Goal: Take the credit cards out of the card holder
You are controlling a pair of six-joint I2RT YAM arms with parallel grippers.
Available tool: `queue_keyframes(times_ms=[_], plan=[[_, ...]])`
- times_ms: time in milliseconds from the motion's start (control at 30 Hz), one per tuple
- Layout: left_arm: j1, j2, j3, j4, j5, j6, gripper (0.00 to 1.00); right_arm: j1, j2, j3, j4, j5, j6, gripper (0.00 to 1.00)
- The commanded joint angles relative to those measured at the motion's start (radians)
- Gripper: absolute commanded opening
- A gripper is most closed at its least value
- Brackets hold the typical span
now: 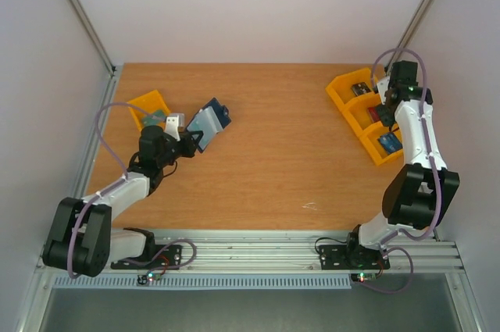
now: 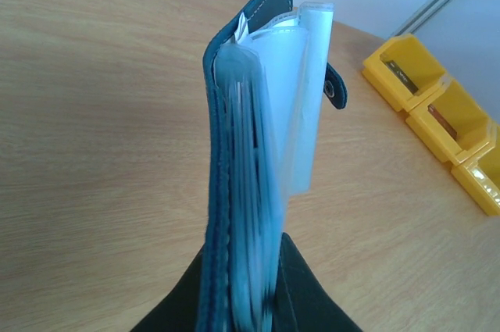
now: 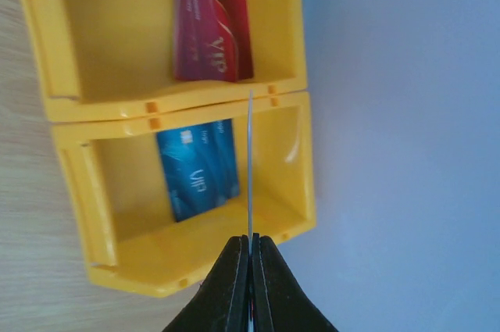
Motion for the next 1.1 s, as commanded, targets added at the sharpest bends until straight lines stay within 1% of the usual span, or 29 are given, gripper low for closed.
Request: queue_keyframes(times_ms=[0,100,300,400,500,700,900,1067], plan=[[0.008,0.024,0.028,0.097,0.022,0.040,0.00,-0.011,-0.034,-0.098,0.203,0.087,-0.216,0.01],[0.008,0.037,0.035,0.097,0.021,0.048,0.00,-0.024,0.001,-0.167,0.308,0.102,-0.283,0.01],[0.010,0.056,0.056,0.067,0.029,0.049,0.00,-0.084,0.075,-0.187,0.437,0.147,-0.343,0.01],[0.010,0.072,0.066,0.064,0.036,0.047,0.00,-0.102,0.072,-0.195,0.386,0.106,-0.323,0.01],[0.010,0.084,0.072,0.062,0.033,0.044,0.00,-0.102,0.068,-0.256,0.376,0.070,-0.339,0.01],[0.011,0.088,0.081,0.039,0.034,0.070,0.00,-0.119,0.101,-0.285,0.393,0.065,-0.323,0.01],[0.011,0.094,0.094,0.016,0.045,0.071,0.00,-0.144,0.174,-0.273,0.427,0.084,-0.359,0.01],[0.011,0.103,0.100,0.010,0.039,0.081,0.00,-0.143,0.178,-0.307,0.449,0.098,-0.396,0.01]])
